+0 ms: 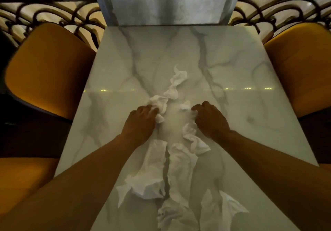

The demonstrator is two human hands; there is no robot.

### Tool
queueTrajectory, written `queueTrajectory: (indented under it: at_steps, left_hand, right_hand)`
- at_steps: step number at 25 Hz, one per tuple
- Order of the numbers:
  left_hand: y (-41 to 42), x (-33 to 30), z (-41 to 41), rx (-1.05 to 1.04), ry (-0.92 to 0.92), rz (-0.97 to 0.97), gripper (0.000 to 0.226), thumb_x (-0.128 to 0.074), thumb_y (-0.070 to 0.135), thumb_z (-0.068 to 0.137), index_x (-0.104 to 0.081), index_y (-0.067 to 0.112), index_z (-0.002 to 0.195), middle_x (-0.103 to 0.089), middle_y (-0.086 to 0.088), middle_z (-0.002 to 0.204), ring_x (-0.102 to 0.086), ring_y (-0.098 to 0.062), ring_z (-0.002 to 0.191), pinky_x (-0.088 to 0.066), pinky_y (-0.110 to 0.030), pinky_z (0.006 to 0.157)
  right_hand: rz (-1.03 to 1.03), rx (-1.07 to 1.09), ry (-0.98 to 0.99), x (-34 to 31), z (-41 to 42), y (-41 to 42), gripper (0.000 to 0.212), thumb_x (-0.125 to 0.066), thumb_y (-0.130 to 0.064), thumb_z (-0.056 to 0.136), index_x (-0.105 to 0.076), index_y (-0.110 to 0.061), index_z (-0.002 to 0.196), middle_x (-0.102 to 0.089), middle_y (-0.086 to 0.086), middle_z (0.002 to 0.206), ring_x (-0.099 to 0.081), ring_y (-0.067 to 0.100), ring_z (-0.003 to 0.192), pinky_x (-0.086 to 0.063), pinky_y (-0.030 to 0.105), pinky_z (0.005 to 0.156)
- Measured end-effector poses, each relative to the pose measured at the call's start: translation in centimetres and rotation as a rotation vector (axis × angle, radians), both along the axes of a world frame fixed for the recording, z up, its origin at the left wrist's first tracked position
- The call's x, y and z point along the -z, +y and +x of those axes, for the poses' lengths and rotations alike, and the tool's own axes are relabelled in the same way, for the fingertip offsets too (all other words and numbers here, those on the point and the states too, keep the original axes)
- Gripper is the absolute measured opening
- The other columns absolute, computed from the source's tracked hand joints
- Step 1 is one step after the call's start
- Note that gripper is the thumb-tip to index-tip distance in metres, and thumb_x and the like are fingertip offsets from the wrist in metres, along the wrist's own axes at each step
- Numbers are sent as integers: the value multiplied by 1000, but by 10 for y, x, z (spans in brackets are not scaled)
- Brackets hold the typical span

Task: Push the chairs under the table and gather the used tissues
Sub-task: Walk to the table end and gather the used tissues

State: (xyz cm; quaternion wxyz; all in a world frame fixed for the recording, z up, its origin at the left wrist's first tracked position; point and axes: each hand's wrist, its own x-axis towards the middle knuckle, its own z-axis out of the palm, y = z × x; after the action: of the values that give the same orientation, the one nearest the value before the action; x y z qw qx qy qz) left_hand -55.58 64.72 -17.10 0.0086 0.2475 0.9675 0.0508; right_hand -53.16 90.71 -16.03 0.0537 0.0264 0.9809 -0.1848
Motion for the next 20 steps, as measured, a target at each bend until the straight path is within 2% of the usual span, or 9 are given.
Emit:
queueTrajectory:
  at_steps: [3, 5, 8, 10, 11, 13, 16, 18, 20]
  left_hand:
    - [-1, 34, -1, -23, 210, 105, 28, -51, 22, 98, -66, 10, 118, -66, -16, 117, -62, -39, 96, -50, -51, 79]
    - [-4, 43, 1, -58, 298, 196, 22, -52, 22, 98, -68, 10, 107, -66, -13, 104, -60, -35, 88, -46, -47, 77]
    - [-6, 46, 4, -65, 321, 241, 19, -54, 21, 96, -68, 8, 99, -64, -12, 95, -57, -33, 81, -42, -45, 71]
    - [-5, 45, 4, -95, 302, 274, 24, -50, 22, 96, -67, 7, 103, -65, -14, 95, -59, -33, 80, -42, -44, 69]
    - [-4, 44, 4, -117, 290, 295, 28, -48, 24, 96, -66, 6, 107, -66, -14, 94, -59, -32, 80, -42, -43, 70]
    - [-2, 42, 5, -133, 272, 318, 31, -47, 27, 94, -66, 5, 107, -66, -14, 92, -59, -32, 79, -41, -42, 70]
    - [-5, 39, 5, -155, 176, 365, 28, -49, 26, 88, -65, 4, 91, -61, -16, 86, -58, -37, 77, -41, -43, 68]
    - [-9, 36, 0, -213, 41, 431, 28, -53, 26, 84, -66, 2, 88, -62, -19, 88, -60, -40, 81, -44, -45, 71]
    - [-14, 28, -8, -193, -46, 470, 29, -60, 26, 79, -70, -1, 81, -65, -22, 92, -63, -44, 89, -51, -48, 79]
  right_hand:
    - [-156, -61, 183, 7, -19, -3, 11, -58, -12, 93, -69, -12, 94, -59, 2, 94, -61, 22, 79, -52, 35, 70]
    - [-258, -108, 329, 2, -37, -11, 6, -63, -8, 87, -66, -11, 91, -57, -1, 88, -56, 17, 70, -53, 36, 66]
    - [-307, -141, 338, -5, -78, -38, 42, -62, -8, 84, -61, -18, 124, -58, -3, 91, -55, 14, 74, -50, 32, 76]
    - [-212, -149, 210, -1, -103, -55, 61, -62, -13, 86, -46, -20, 144, -59, 2, 105, -58, 20, 89, -47, 34, 86]
    - [-138, -123, 117, 5, -112, -59, 63, -62, -18, 87, -42, -18, 147, -57, 8, 117, -59, 27, 100, -47, 37, 91]
    - [-27, -23, 15, 14, -113, -61, 53, -62, -25, 89, -49, -9, 138, -47, 17, 130, -56, 37, 112, -46, 42, 94]
    - [35, 61, 144, 19, -84, -57, 34, -60, -26, 91, -63, -2, 114, -45, 20, 125, -50, 37, 111, -47, 42, 94]
    - [1, 42, 185, 20, -56, -48, 26, -62, -25, 92, -67, -4, 105, -48, 17, 124, -46, 35, 114, -45, 43, 96]
    - [-120, 27, 215, 16, -27, -36, 19, -66, -23, 89, -69, -6, 98, -53, 12, 124, -48, 30, 116, -44, 35, 95]
